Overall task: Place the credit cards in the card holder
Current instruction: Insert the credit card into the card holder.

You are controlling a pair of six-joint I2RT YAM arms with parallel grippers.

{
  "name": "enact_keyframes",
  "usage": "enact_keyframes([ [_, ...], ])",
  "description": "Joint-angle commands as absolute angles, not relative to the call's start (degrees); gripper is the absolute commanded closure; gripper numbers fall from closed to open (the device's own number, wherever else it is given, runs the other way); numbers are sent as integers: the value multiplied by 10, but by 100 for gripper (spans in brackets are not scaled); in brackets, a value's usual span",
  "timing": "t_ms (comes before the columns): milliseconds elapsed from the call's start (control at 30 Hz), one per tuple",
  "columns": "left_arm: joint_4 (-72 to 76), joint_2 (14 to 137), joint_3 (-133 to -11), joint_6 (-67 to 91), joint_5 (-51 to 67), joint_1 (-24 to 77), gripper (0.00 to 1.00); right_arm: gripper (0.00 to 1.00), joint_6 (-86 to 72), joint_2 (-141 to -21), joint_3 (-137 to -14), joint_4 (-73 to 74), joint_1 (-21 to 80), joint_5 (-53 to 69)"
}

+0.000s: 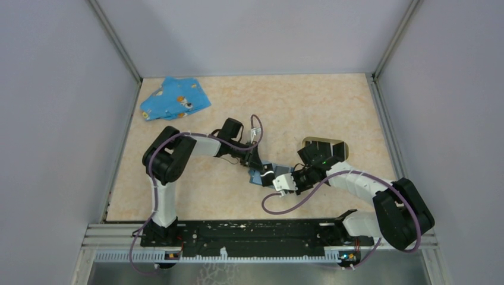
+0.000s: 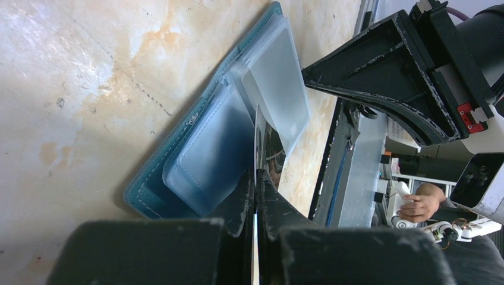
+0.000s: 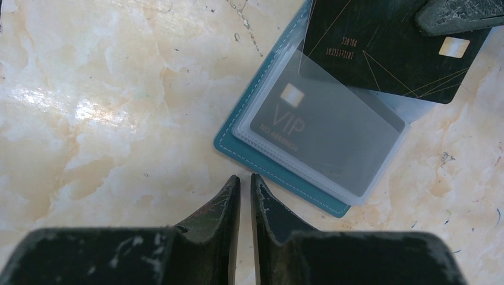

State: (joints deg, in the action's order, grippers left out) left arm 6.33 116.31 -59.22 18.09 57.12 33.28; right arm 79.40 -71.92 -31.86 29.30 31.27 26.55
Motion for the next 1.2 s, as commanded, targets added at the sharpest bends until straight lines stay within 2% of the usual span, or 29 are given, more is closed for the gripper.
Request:
enact_keyframes([
  [0,33,1180,-609,144,561,336,100,88,789,-728,-321,279,324,260],
  [1167,-126,1241,-705,106,569,342,100,87,744,-758,-308,188,332,194],
])
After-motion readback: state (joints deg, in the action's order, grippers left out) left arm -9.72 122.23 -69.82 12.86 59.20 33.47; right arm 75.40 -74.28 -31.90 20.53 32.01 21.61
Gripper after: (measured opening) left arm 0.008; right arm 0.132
